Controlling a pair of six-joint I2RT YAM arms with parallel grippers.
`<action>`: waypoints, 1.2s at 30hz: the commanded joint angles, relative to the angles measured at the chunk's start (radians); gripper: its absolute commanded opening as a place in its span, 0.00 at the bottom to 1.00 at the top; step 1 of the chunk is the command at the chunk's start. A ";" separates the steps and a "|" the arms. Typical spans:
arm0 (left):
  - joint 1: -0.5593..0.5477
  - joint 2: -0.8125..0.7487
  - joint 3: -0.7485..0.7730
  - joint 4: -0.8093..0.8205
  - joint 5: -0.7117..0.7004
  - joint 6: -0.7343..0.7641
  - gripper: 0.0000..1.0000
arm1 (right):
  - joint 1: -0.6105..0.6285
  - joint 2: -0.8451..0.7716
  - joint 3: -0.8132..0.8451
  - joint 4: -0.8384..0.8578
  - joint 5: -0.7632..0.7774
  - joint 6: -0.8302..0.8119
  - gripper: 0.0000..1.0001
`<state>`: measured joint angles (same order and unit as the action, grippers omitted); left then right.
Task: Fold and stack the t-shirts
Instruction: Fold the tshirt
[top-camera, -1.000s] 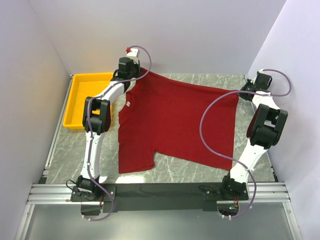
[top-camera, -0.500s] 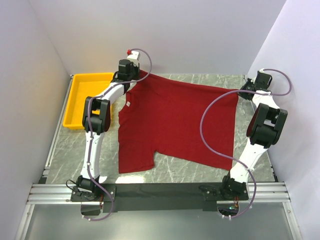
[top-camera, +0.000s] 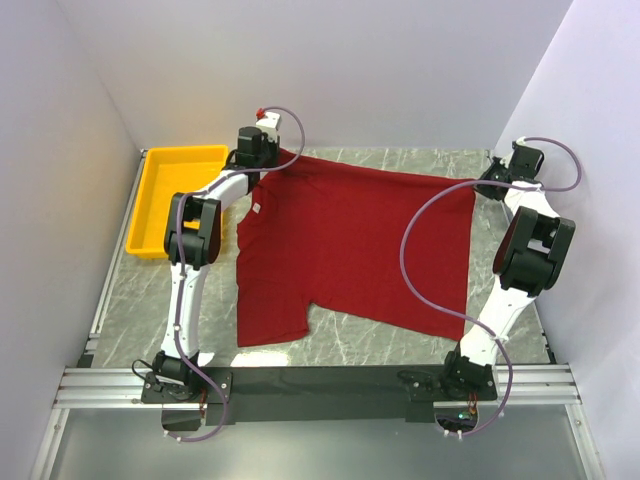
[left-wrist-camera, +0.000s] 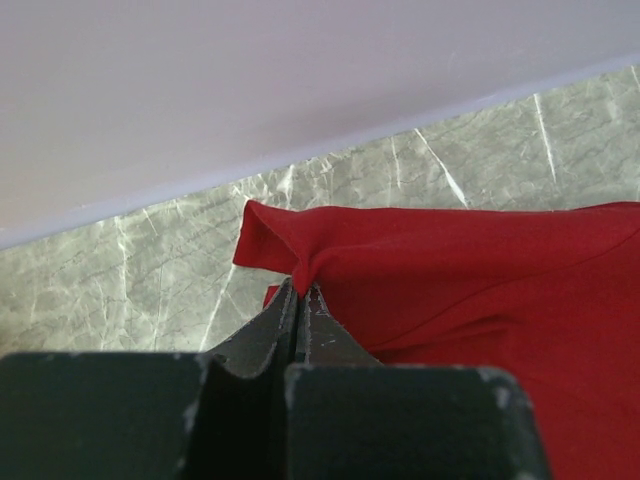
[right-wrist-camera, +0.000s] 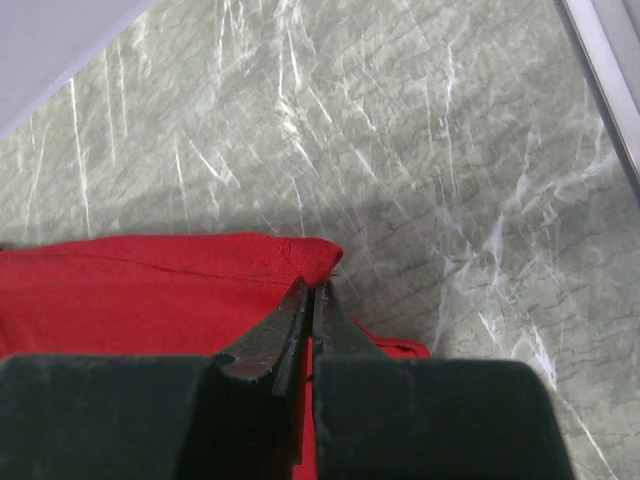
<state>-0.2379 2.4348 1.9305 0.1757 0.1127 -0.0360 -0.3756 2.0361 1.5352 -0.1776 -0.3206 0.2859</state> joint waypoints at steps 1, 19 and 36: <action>0.008 -0.082 -0.002 0.050 0.024 0.025 0.01 | -0.009 -0.042 -0.012 0.018 -0.015 -0.025 0.02; -0.009 -0.132 -0.097 0.169 0.047 0.326 0.01 | -0.046 -0.103 -0.101 0.075 -0.110 -0.037 0.03; -0.012 -0.135 -0.145 0.278 0.033 0.493 0.00 | -0.048 -0.099 -0.096 0.038 -0.107 -0.059 0.03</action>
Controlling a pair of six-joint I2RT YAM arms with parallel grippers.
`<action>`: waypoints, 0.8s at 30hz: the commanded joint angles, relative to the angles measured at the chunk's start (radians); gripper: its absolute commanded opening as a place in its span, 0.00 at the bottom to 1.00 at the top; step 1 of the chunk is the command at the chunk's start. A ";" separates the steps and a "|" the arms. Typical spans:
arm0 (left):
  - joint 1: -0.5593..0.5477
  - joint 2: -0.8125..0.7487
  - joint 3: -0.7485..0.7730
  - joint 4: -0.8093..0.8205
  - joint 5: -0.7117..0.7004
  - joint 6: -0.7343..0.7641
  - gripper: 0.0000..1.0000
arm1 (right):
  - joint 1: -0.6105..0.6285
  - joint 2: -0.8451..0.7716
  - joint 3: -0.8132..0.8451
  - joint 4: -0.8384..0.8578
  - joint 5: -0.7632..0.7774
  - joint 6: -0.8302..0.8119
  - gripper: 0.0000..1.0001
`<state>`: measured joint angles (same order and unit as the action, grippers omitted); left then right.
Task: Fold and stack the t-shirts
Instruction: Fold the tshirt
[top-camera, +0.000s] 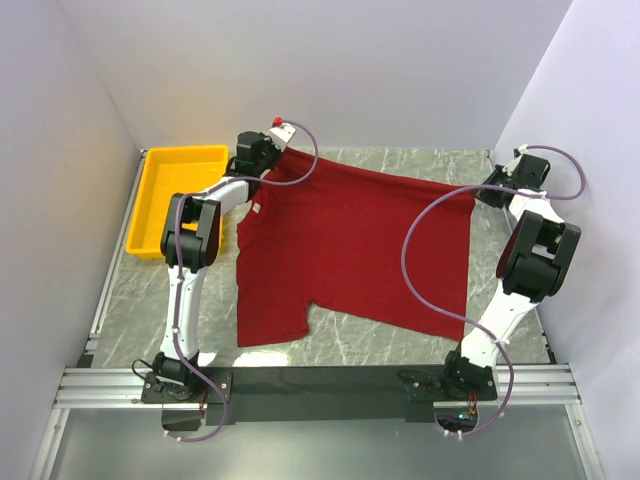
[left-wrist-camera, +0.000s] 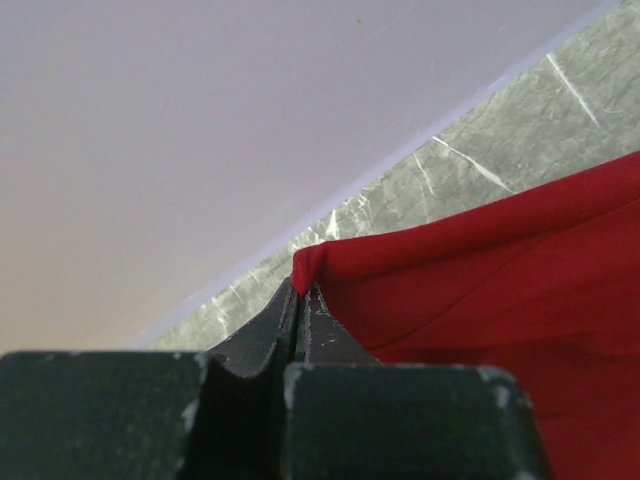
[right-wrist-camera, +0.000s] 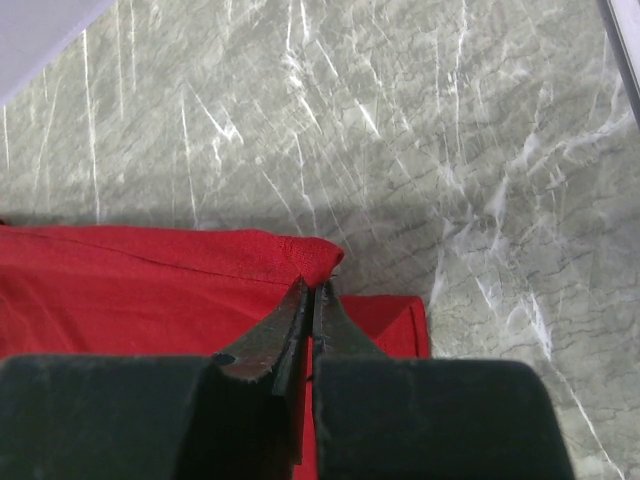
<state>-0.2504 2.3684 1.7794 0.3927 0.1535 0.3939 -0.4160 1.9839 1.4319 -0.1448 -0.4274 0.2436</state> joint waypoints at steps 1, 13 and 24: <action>0.000 -0.070 0.003 0.064 -0.008 0.072 0.00 | -0.007 -0.045 0.007 0.004 -0.001 -0.017 0.03; 0.000 -0.123 -0.092 0.097 0.075 0.099 0.00 | -0.007 -0.043 -0.001 -0.025 -0.037 -0.038 0.03; 0.000 -0.163 -0.159 0.103 0.095 0.097 0.00 | -0.007 -0.031 0.009 -0.068 -0.053 -0.067 0.04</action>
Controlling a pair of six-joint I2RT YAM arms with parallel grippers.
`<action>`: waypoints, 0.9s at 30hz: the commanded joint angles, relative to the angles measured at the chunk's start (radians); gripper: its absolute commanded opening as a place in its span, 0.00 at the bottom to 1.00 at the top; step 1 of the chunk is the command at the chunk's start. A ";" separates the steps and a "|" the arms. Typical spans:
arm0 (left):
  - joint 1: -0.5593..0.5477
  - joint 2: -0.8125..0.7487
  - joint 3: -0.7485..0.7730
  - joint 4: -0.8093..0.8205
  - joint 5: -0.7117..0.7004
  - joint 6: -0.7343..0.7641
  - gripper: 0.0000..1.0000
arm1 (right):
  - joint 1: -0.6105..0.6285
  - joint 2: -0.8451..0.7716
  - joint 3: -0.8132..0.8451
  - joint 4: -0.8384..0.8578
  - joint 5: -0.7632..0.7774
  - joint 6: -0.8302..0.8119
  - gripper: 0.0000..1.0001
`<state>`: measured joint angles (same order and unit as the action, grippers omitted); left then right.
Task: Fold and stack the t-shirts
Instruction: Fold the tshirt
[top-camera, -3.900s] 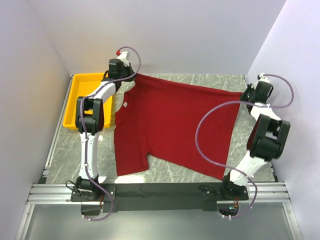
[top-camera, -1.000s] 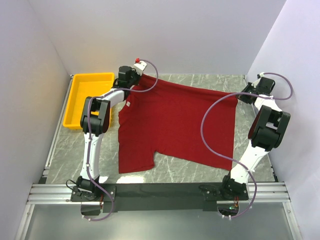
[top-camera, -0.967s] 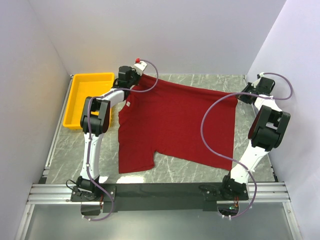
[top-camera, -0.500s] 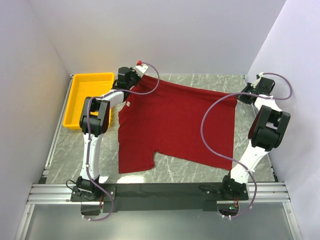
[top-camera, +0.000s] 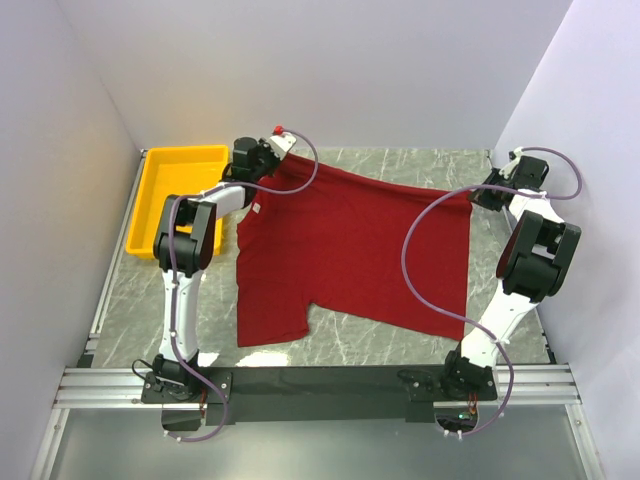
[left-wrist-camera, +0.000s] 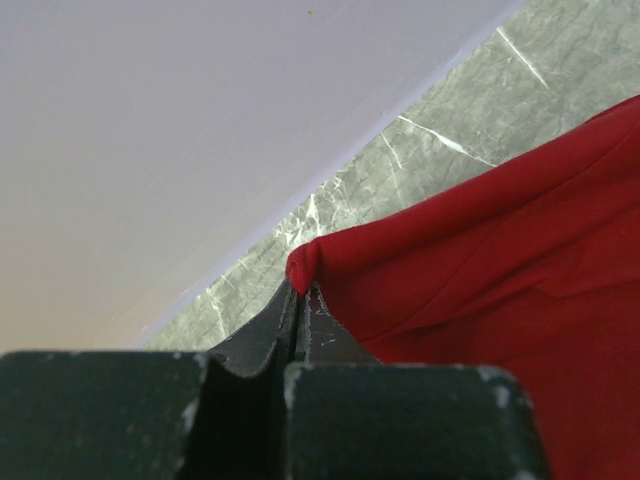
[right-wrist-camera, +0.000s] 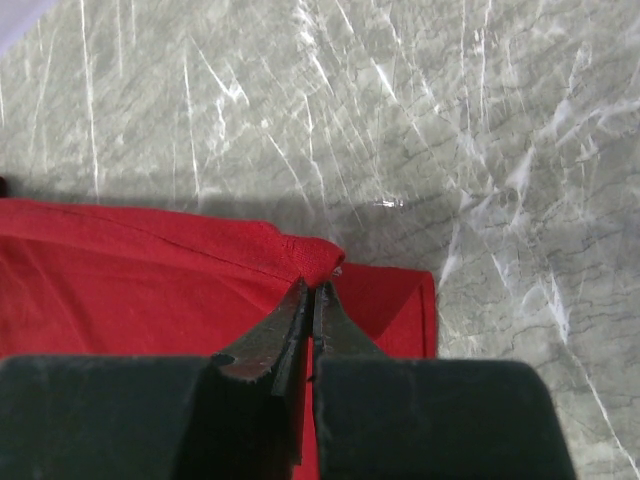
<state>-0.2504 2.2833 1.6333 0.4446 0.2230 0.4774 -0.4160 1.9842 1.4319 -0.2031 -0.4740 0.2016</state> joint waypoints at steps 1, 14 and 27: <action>0.002 -0.082 -0.016 0.052 0.027 0.013 0.00 | -0.007 -0.033 0.007 -0.012 -0.006 -0.027 0.03; 0.000 -0.131 -0.082 0.060 0.036 0.023 0.00 | -0.009 -0.036 0.004 -0.048 0.001 -0.071 0.05; 0.000 -0.177 -0.151 0.057 0.032 0.036 0.00 | -0.014 -0.047 -0.010 -0.058 0.020 -0.080 0.06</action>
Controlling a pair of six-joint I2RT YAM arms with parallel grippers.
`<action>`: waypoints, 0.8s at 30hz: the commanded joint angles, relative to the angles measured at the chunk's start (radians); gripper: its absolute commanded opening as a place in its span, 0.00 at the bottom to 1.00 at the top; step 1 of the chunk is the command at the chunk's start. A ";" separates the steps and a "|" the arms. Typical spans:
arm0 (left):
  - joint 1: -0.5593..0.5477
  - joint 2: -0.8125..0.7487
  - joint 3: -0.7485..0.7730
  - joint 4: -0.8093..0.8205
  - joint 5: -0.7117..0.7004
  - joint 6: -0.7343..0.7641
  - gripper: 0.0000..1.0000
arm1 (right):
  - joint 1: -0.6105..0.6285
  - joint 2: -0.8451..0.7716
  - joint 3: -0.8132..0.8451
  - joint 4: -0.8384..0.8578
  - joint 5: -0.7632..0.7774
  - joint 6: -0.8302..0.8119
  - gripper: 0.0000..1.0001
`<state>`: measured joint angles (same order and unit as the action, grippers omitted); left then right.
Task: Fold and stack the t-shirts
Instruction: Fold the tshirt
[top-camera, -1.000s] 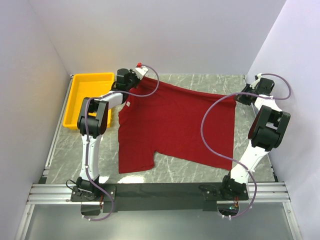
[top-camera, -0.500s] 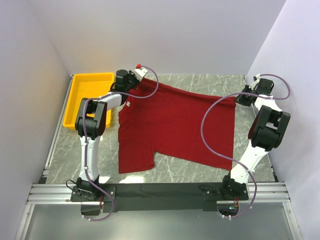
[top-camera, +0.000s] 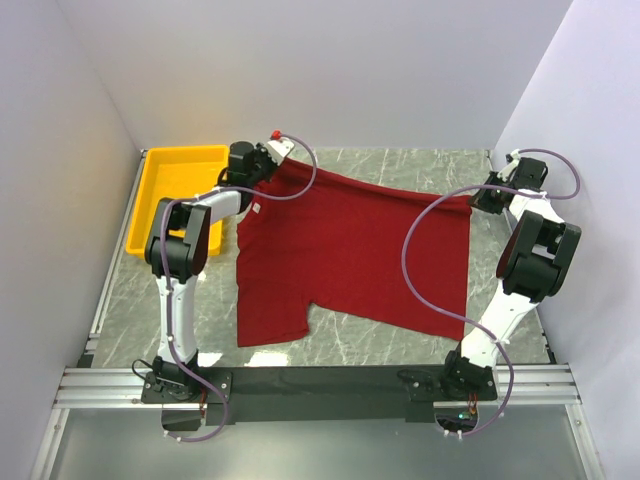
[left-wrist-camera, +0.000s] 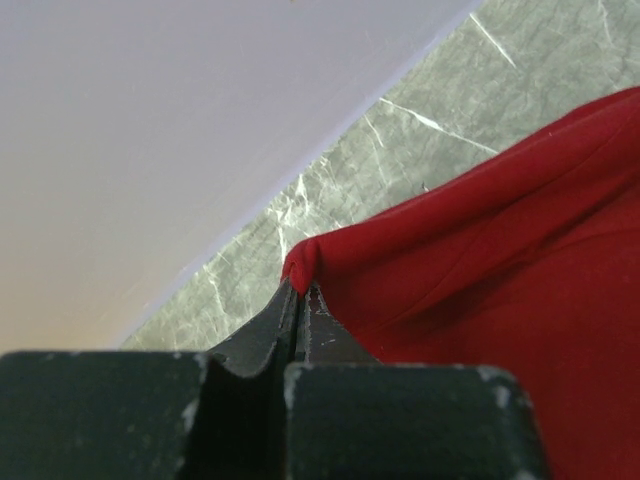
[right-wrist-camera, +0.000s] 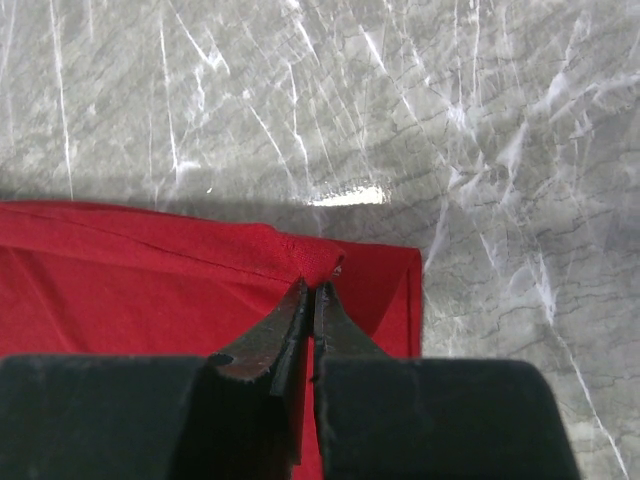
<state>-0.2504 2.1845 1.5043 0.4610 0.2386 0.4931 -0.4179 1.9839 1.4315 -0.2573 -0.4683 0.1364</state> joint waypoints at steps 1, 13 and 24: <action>0.000 -0.081 -0.027 0.042 0.015 0.022 0.01 | -0.013 -0.049 -0.011 -0.002 0.016 -0.015 0.05; -0.004 -0.138 -0.119 0.044 -0.001 0.024 0.01 | -0.019 -0.034 0.010 -0.026 0.025 -0.017 0.07; -0.010 -0.129 -0.115 0.021 -0.019 0.028 0.00 | -0.019 -0.028 0.014 -0.039 0.028 -0.024 0.08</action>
<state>-0.2569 2.1044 1.3884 0.4633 0.2302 0.4976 -0.4259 1.9842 1.4311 -0.2882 -0.4564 0.1322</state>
